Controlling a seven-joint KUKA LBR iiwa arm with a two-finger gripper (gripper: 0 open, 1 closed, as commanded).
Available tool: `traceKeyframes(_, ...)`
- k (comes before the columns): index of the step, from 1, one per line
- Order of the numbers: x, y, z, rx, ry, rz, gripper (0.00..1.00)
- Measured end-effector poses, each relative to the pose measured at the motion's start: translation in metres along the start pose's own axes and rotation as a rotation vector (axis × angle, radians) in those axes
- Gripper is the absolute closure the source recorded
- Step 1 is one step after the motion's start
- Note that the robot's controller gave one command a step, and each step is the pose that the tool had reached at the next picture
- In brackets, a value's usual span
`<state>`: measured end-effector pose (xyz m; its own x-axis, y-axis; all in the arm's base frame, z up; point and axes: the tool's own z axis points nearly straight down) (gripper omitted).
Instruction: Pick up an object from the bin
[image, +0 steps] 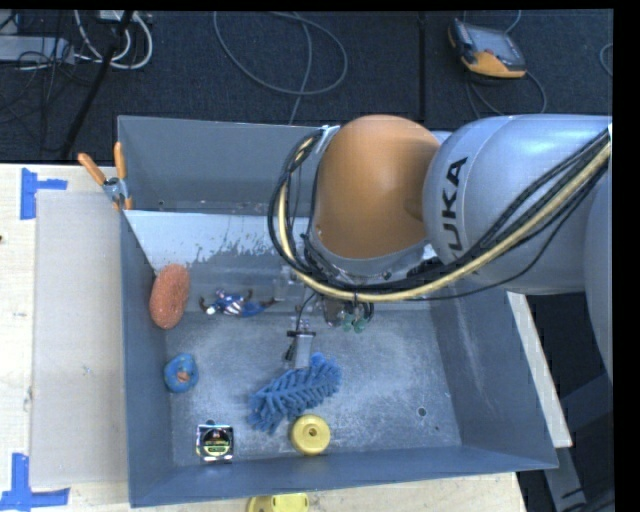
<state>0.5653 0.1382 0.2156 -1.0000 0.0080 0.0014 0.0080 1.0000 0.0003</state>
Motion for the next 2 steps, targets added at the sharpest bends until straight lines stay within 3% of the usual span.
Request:
traceKeyframes(1,0.0,0.0,0.0,0.0,0.0,0.001,0.0)
traceKeyframes(2,0.009,-0.006,0.02,-0.001,-0.009,-0.088,0.0)
